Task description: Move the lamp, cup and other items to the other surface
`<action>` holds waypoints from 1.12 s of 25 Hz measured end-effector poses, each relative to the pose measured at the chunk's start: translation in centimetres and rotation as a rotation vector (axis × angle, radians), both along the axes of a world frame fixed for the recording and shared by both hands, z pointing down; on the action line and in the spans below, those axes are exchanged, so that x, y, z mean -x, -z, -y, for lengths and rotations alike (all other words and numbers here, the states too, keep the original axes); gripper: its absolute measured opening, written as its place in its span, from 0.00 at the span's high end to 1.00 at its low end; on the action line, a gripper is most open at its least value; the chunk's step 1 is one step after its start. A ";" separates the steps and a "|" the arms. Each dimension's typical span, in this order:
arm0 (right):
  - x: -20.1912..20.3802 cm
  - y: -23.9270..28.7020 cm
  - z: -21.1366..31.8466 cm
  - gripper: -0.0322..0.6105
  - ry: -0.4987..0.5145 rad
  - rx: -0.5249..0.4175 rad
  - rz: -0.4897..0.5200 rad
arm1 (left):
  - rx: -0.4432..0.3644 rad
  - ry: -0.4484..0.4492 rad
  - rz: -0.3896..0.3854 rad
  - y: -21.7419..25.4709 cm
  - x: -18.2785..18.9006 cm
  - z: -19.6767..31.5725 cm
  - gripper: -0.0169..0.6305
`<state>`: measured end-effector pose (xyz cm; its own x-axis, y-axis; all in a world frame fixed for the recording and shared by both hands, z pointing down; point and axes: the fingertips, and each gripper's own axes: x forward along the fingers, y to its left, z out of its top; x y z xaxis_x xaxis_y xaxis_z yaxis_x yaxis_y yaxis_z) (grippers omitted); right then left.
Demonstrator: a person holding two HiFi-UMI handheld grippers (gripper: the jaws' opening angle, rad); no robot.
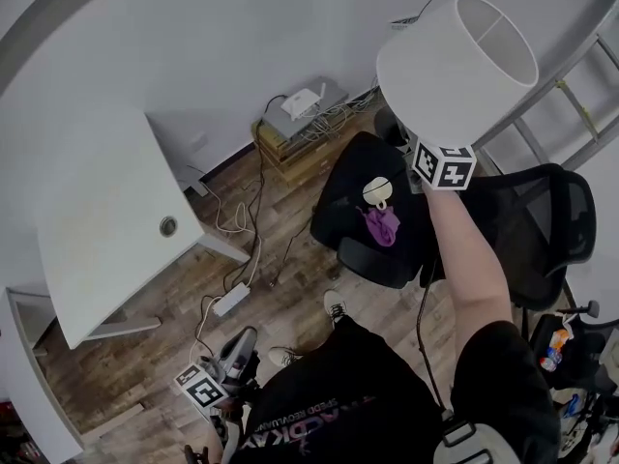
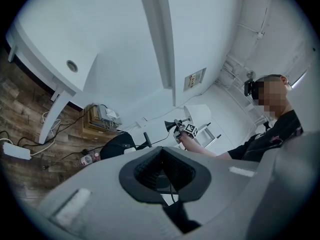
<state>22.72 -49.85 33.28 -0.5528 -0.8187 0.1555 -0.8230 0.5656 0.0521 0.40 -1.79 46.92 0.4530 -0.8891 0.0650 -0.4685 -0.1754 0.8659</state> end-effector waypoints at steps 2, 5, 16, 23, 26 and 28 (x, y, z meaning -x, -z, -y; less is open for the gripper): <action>-2.3 -0.7 0.7 0.70 -0.034 0.010 0.001 | 0.005 -0.025 -0.001 -0.2 -0.8 1.3 0.98; -5.9 -1.8 1.4 0.70 -0.082 0.024 -0.001 | 0.010 -0.076 -0.002 -0.3 -2.4 3.2 0.98; -18.0 -7.5 3.1 0.70 -0.268 0.059 0.052 | 0.080 -0.224 0.021 -1.1 -7.0 8.9 0.98; -23.8 -14.4 3.7 0.70 -0.380 0.119 0.101 | 0.179 -0.275 0.055 -2.7 -9.2 11.0 0.98; -25.7 -17.2 3.8 0.70 -0.436 0.140 0.130 | 0.221 -0.287 0.061 -3.5 -10.0 11.8 0.98; -26.9 -19.2 3.5 0.70 -0.471 0.158 0.150 | 0.246 -0.298 0.067 -3.9 -10.8 12.1 0.98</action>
